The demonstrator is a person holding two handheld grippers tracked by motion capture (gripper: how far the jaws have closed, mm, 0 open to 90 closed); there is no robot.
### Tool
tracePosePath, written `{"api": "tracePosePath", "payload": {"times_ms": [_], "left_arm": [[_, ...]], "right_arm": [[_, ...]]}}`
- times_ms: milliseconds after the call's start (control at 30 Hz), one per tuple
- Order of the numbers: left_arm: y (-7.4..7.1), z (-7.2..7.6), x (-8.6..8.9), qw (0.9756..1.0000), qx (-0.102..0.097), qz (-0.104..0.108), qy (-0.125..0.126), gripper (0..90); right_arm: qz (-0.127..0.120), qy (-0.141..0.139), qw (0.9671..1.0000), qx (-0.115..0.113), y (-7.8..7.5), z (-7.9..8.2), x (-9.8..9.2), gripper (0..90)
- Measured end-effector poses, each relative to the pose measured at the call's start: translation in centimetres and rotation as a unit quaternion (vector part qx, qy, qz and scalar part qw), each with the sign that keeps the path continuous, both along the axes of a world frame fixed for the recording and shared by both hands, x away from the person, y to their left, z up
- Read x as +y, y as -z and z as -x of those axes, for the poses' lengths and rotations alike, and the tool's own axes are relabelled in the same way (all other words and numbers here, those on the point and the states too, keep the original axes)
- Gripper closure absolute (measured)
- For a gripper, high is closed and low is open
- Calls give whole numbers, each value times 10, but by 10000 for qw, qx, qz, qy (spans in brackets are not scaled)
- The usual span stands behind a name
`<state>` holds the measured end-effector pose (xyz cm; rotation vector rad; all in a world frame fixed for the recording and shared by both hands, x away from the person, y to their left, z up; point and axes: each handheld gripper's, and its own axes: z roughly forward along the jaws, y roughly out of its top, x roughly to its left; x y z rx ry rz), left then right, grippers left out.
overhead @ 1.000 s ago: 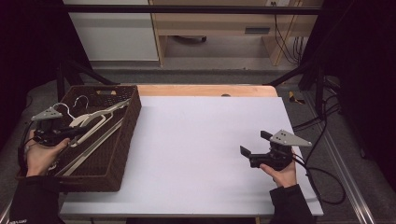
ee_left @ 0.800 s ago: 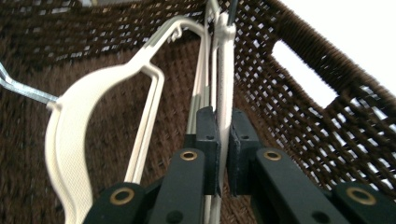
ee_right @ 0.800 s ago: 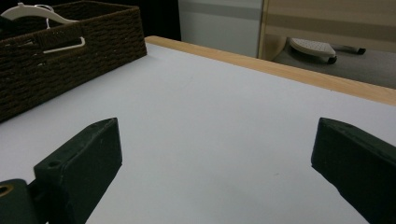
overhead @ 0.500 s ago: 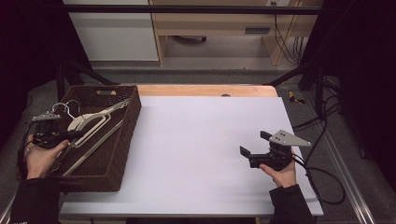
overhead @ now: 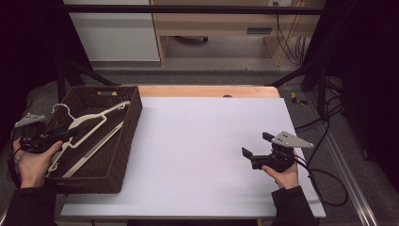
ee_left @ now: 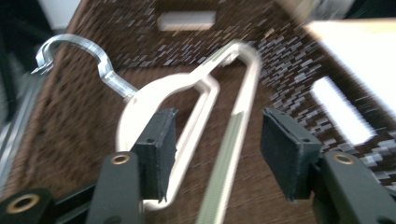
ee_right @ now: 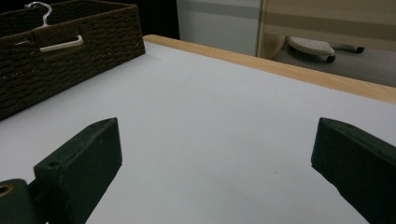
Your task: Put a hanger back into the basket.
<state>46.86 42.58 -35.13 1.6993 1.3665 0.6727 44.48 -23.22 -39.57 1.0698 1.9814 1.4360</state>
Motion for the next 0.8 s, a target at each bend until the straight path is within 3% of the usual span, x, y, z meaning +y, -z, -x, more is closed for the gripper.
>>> {"api": "tracePosePath", "payload": {"times_ms": [167, 400, 467, 500, 533, 667, 800], "left_arm": [[-9, 15, -27, 9975, -563, 245, 361, 303], [-17, 38, -75, 9889, -1149, 310, 892, 147], [-18, 43, -88, 9864, -1225, 354, 1034, 123], [-18, 43, -88, 9864, -1225, 354, 1034, 114], [-18, 47, -100, 9835, -1259, 397, 1233, 110], [-12, 52, -124, 9784, -1243, 511, 1571, 105], [-5, 50, -142, 9763, -1212, 526, 1717, 110]], "right_arm": [[-31, 42, 10000, 5, 0, 0, -2, 20], [-120, 97, 9999, -43, -2, 2, -9, 20], [-153, 109, 9998, -52, -3, 3, -11, 20], [-153, 109, 9998, -52, -3, 3, -11, 20], [-168, 119, 9998, -71, -4, 4, -13, 20], [-221, 150, 9996, -74, -4, 5, -16, 20], [-231, 181, 9996, -59, -4, 4, -21, 20]]}}
